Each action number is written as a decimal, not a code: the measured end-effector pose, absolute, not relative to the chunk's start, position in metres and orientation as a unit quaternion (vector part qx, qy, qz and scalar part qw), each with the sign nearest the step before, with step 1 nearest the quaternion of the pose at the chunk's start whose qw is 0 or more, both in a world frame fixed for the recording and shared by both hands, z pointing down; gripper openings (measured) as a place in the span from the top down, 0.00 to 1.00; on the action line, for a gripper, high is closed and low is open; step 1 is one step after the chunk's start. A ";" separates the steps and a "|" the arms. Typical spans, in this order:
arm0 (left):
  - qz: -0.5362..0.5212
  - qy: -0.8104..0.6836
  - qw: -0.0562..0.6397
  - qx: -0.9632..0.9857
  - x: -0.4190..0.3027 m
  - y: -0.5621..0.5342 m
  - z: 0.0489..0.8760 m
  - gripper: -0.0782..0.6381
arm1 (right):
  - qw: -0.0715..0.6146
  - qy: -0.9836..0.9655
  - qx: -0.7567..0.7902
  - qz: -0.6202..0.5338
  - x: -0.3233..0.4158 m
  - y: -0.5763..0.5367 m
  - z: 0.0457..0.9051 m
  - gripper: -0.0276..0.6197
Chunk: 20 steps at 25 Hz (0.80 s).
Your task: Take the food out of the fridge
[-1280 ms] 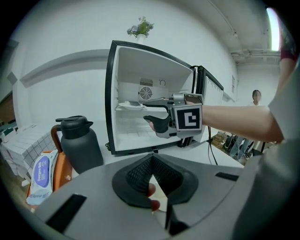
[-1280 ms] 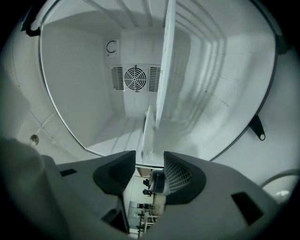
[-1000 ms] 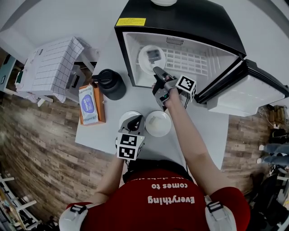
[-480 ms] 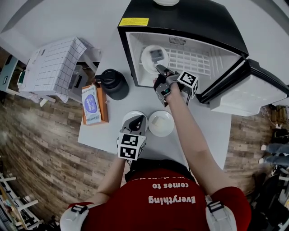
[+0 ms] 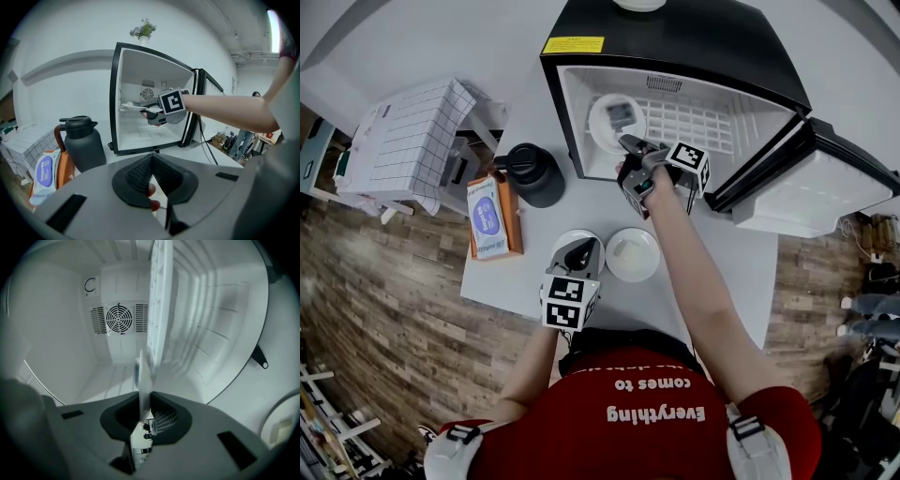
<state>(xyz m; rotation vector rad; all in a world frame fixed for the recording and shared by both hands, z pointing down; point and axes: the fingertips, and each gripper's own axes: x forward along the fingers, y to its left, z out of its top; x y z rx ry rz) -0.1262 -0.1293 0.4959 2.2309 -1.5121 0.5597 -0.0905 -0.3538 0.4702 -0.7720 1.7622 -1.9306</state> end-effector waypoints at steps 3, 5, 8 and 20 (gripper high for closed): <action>0.199 -0.541 0.191 0.795 -0.128 -0.129 0.495 0.88 | 0.207 0.633 -0.274 -0.694 -0.090 -0.351 0.471 0.88; 0.198 -0.542 0.190 0.795 -0.128 -0.129 0.494 0.88 | 0.209 0.633 -0.271 -0.695 -0.088 -0.348 0.469 0.88; 0.198 -0.542 0.189 0.795 -0.128 -0.128 0.493 0.88 | 0.211 0.639 -0.266 -0.690 -0.084 -0.343 0.465 0.88; 0.200 -0.540 0.185 0.797 -0.122 -0.125 0.491 0.88 | 0.221 0.676 -0.224 -0.667 -0.072 -0.306 0.439 0.88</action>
